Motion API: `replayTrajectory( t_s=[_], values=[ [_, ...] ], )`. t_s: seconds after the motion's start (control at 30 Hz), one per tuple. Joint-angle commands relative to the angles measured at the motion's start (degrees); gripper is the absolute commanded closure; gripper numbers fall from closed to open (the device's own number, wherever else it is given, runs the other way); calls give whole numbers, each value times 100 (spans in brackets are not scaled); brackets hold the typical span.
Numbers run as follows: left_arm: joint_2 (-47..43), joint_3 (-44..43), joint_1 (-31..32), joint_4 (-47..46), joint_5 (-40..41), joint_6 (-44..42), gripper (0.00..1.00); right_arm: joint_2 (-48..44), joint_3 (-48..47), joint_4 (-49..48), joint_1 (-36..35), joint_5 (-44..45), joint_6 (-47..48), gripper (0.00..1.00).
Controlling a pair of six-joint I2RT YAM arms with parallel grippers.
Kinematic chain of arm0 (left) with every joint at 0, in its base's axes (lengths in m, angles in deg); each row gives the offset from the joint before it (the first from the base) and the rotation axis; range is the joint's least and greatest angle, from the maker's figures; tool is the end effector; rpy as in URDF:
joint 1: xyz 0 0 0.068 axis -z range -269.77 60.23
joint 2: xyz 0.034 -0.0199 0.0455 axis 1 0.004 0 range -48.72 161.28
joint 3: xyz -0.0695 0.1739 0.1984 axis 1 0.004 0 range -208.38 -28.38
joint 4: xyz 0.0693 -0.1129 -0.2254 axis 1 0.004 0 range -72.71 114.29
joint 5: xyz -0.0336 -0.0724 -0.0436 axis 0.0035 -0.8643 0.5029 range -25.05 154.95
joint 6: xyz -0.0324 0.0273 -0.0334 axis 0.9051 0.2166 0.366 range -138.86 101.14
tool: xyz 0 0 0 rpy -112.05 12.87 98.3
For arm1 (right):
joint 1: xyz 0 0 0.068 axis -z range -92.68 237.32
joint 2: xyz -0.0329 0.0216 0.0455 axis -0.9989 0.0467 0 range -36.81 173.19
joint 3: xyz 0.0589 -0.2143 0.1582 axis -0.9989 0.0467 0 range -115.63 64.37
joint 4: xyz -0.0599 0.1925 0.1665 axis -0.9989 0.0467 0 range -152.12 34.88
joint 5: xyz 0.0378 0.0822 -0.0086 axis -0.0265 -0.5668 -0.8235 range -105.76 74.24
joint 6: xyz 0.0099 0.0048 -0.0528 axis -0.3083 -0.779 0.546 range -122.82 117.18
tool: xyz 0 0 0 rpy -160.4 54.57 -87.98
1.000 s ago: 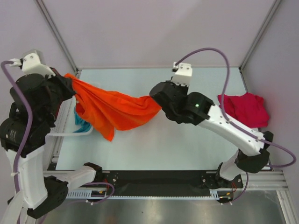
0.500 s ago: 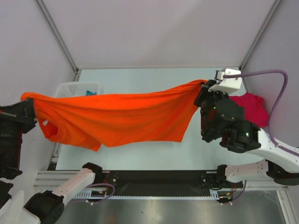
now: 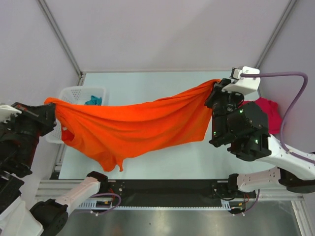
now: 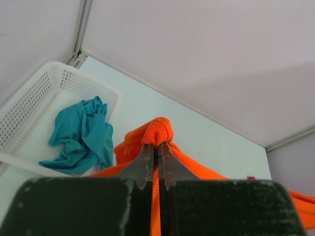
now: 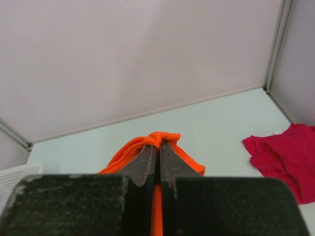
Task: Fold and stack the t-shirts
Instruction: Flatten out the tshirt
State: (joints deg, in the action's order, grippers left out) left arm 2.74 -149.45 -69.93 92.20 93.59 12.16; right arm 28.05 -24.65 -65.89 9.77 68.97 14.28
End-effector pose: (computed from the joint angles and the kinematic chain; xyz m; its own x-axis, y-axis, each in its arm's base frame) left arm -0.0040 0.0197 0.5608 0.0034 -0.4821 -0.8761 -0.1742 0.8624 -0.4753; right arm 0.0725 0.1634 0.5436 0.0670 0.1785 -0.9817 0.1251 0.9746 0.1857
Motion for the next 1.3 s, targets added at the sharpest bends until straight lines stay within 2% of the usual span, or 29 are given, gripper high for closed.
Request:
replayTrajectory(
  t_s=[0.0, 0.23, 0.37, 0.6, 0.73, 0.77, 0.8, 0.83, 0.87, 0.9, 0.93, 1.0, 1.07, 1.1, 1.13, 1.17, 1.23, 1.27],
  values=[
    [154, 163, -32, 14, -430, 0, 100, 79, -659, 797, -31, 1591, -618, 100],
    [83, -258, -32, 14, -368, -35, 100, 334, -1117, 1677, -67, 1591, -1365, 100],
    [75, -250, -32, 23, -289, 17, 100, 492, -1512, 2607, -58, 1599, -2042, 100],
    [241, -224, -32, -21, -333, 18, 100, 519, -1611, 3013, 179, 1591, -2518, 100],
    [452, 188, -32, -266, -342, -79, 100, 537, -1488, 3023, 749, 1337, -2511, 100],
    [487, 259, -32, -415, -342, -88, 100, 476, -1313, 2318, 934, 962, -2188, 100],
    [540, 347, -32, -521, -359, -114, 100, 397, -711, 1554, 1310, 766, -1062, 100],
    [627, 565, -32, -635, -377, -149, 100, 213, -244, -534, 1435, 495, -199, 100],
    [689, 672, -32, -845, -403, -193, 100, 194, 117, -1503, 1558, 457, 532, 100],
    [785, 760, -32, -943, -430, -246, 100, 246, 417, -2087, 1664, 448, 1323, 100],
    [978, 944, -32, -1031, -465, -281, 100, 464, 402, -2058, 1926, 448, 1305, 100],
    [1172, 1199, -41, -1355, -500, -307, 100, 650, 463, -1769, 2174, 396, 1086, 100],
    [1427, 1647, -59, -1786, -588, -325, 100, 835, 508, -779, 2534, 168, 97, 100],
    [1515, 1762, -67, -1909, -692, -317, 100, 887, 429, 44, 2692, -7, -657, 100],
    [1716, 1963, -120, -2137, -737, -308, 100, 949, -172, 2906, 3224, -966, -3336, 100],
    [1805, 2078, -129, -2261, -772, -299, 100, 1254, -465, 4022, 3804, -1759, -4398, 100],
    [2095, 2420, -234, -2638, -939, -316, 100, 1537, -330, 4787, 4563, -3053, -5240, 100],
    [2209, 2518, -278, -2762, -992, -316, 100, 1721, -127, 4650, 4739, -2989, -5200, 100]
  ],
)
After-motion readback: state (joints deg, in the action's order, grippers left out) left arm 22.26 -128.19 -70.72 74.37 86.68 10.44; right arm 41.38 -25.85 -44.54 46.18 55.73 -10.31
